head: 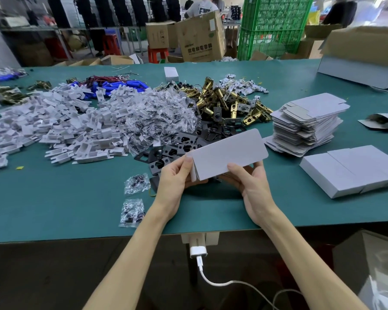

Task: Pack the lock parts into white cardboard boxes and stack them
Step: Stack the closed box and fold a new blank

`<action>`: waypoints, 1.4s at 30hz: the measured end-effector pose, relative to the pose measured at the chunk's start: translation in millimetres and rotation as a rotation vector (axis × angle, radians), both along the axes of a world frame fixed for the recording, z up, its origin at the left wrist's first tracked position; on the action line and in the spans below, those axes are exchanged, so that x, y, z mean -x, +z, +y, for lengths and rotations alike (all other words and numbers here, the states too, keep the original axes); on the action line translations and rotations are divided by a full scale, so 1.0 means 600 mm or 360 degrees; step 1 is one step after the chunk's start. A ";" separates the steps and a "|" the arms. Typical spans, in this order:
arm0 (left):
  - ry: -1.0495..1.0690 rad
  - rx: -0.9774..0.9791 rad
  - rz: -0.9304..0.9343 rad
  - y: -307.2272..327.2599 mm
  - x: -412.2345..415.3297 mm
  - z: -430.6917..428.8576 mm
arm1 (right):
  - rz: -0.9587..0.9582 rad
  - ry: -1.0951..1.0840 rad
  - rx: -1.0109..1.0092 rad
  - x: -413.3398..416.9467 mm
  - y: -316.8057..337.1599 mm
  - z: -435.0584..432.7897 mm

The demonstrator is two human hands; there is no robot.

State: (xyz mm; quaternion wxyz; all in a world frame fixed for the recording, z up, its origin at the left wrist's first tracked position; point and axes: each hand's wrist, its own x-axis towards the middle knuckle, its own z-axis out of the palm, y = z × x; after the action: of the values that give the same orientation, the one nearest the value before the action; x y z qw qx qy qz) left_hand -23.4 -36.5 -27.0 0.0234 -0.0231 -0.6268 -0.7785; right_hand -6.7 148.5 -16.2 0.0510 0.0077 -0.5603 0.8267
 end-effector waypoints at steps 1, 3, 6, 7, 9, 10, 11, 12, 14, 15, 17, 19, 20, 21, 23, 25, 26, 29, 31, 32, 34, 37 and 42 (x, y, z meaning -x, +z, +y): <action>0.0006 0.0004 0.0004 0.000 0.000 0.000 | 0.0009 0.0010 -0.0004 -0.001 0.001 0.000; 0.0026 -0.0001 0.0010 0.000 -0.001 0.001 | 0.0034 0.0016 -0.0016 -0.002 0.001 -0.001; 0.0081 0.0001 0.0013 -0.001 -0.001 0.000 | 0.0062 0.0021 -0.0027 -0.002 0.001 -0.003; 0.0100 0.0020 0.0017 -0.001 -0.001 0.001 | 0.0065 0.0021 -0.0032 -0.002 0.001 -0.004; 0.0125 0.0083 0.0033 -0.001 0.000 0.002 | 0.0080 0.0027 -0.0040 -0.002 0.002 -0.005; 0.0120 0.0115 0.0040 -0.002 0.000 0.003 | 0.0094 0.0032 -0.0043 -0.002 0.001 -0.005; 0.0106 0.0138 0.0045 -0.002 0.000 0.003 | 0.0110 0.0034 -0.0047 -0.001 0.000 -0.005; 0.0089 0.0155 0.0047 -0.002 0.001 0.003 | 0.0130 0.0032 -0.0058 -0.001 0.000 -0.005; 0.0053 0.0176 0.0050 -0.001 0.002 0.002 | 0.0169 0.0038 -0.0093 0.000 -0.001 -0.005; 0.0026 0.0182 0.0053 -0.001 0.001 0.001 | 0.0180 0.0043 -0.0108 0.000 -0.002 -0.005; -0.0049 0.0183 0.0063 0.002 -0.001 0.002 | 0.0192 0.0044 -0.0118 0.000 -0.004 -0.005; -0.0111 0.0168 0.0065 0.004 -0.003 0.003 | 0.0193 0.0038 -0.0112 0.000 -0.004 -0.005; -0.0128 0.0155 0.0066 0.005 -0.004 0.003 | 0.0193 0.0045 -0.0117 0.000 -0.005 -0.005; -0.0134 0.0148 0.0070 0.006 -0.005 0.002 | 0.0190 0.0062 -0.0126 0.000 -0.005 -0.005; -0.0128 0.0162 0.0080 0.005 -0.005 0.000 | 0.0186 0.0107 -0.0177 0.000 -0.008 -0.005; -0.0127 0.0187 0.0076 0.004 -0.004 -0.001 | 0.0199 0.0142 -0.0290 0.000 -0.010 -0.006; -0.0130 0.0199 0.0071 0.003 -0.004 -0.001 | 0.0213 0.0149 -0.0362 -0.001 -0.011 -0.008; -0.0130 0.0230 0.0058 -0.001 -0.001 -0.002 | 0.0277 0.0118 -0.0534 -0.003 -0.009 -0.010; -0.0126 0.0222 0.0055 -0.002 0.000 -0.003 | 0.0310 0.0088 -0.0588 -0.005 -0.007 -0.012; -0.0122 0.0195 0.0049 -0.002 0.000 -0.003 | 0.0312 0.0078 -0.0600 -0.005 -0.006 -0.012; -0.0121 0.0131 0.0051 0.000 -0.002 -0.004 | 0.0321 0.0064 -0.0618 -0.006 -0.005 -0.012; -0.0093 0.0090 0.0075 0.000 -0.003 -0.003 | 0.0378 0.0047 -0.0640 -0.008 -0.007 -0.011; 0.0081 0.0075 0.0036 0.002 0.000 0.001 | 0.0421 0.0276 -0.0851 -0.007 -0.005 -0.018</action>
State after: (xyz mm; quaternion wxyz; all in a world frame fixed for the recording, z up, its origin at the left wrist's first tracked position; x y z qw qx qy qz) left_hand -23.3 -36.1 -25.6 0.0496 -0.0164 -0.6450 -0.7624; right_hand -2.3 137.4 -19.0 0.0489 0.1761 -0.7438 0.6429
